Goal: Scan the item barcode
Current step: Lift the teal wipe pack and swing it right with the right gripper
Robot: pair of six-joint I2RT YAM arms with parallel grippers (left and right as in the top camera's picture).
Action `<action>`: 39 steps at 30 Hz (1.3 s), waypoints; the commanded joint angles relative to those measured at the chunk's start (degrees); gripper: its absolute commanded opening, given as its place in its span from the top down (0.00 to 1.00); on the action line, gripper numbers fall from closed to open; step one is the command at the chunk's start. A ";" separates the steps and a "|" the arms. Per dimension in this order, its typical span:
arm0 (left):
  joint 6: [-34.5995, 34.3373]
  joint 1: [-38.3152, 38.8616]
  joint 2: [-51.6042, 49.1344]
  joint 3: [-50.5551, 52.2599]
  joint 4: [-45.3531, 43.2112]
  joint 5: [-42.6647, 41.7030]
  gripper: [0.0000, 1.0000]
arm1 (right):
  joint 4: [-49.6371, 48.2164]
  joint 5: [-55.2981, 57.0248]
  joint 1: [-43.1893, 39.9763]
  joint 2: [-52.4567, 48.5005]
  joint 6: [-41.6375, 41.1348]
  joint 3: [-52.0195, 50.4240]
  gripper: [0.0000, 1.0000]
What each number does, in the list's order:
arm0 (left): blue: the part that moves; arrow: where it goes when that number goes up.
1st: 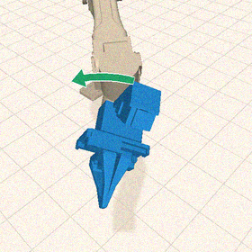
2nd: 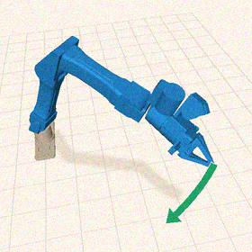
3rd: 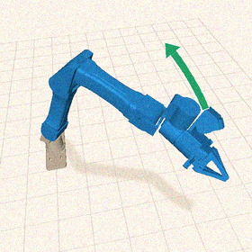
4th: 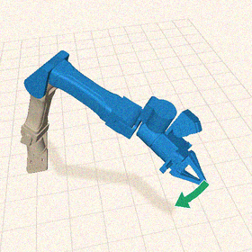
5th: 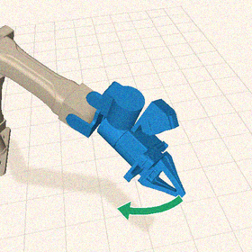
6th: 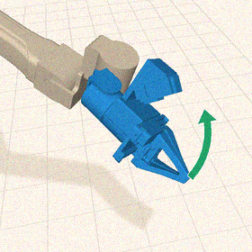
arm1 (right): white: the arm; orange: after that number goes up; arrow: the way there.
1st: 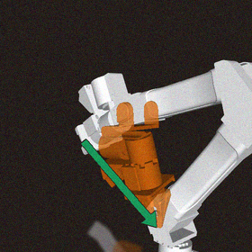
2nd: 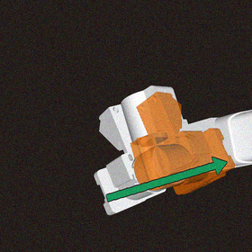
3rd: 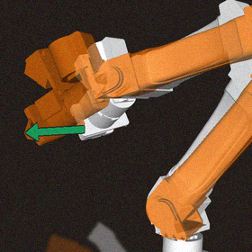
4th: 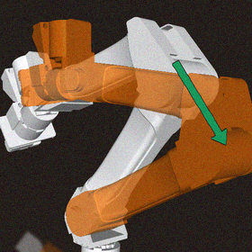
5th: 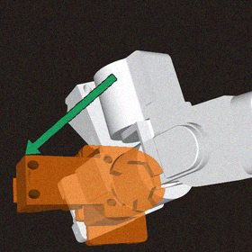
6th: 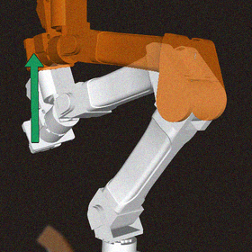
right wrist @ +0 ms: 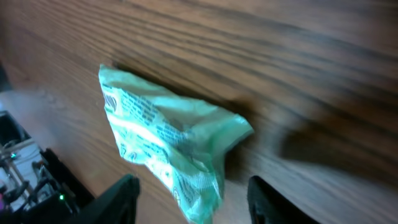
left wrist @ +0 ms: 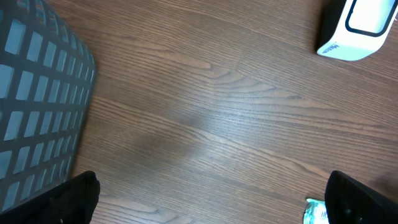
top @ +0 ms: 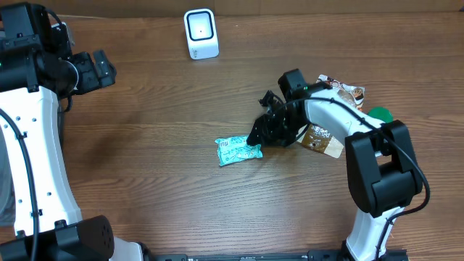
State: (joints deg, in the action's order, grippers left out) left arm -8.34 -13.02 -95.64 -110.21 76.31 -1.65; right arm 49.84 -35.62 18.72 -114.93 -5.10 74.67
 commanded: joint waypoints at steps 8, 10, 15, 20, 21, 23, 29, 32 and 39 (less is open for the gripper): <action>1.29 -0.09 0.42 -1.11 -0.07 0.17 0.01 | -9.99 -3.74 0.83 -0.28 -7.34 -6.95 0.60; 1.29 -0.09 0.42 -1.11 -0.07 0.17 0.00 | -10.95 -3.76 0.83 -0.28 -7.34 -6.97 0.64; 1.29 -0.09 0.42 -1.11 -0.07 0.17 0.00 | -14.58 -6.84 0.83 -0.28 -7.32 -6.97 0.73; 1.29 -0.09 0.42 -1.11 -0.04 0.17 0.00 | -16.44 -12.92 0.83 -0.28 -6.93 -6.97 0.96; 1.29 -0.09 0.42 -1.11 -0.07 0.17 0.01 | -16.61 -14.05 0.83 -0.28 -6.86 -6.95 0.96; 1.29 -0.09 0.42 -1.11 -0.07 0.17 0.00 | -16.81 -16.24 0.74 -0.26 -6.86 -6.95 0.96; 1.29 -0.09 0.42 -1.11 -0.04 0.17 0.01 | -17.03 -19.89 -0.20 1.70 -6.86 -5.68 0.96; 1.29 -0.09 0.42 -1.11 -0.04 0.17 0.00 | -17.00 -21.53 -2.14 6.54 -6.91 -3.67 0.96; 1.29 -0.09 0.42 -1.11 -0.04 0.17 0.00 | -16.68 -20.59 -6.21 22.25 -6.95 -0.81 0.96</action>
State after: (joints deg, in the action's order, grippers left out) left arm -8.34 -13.02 -95.64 -110.21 76.29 -1.63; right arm 33.10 -53.78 14.26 -102.89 -12.21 70.00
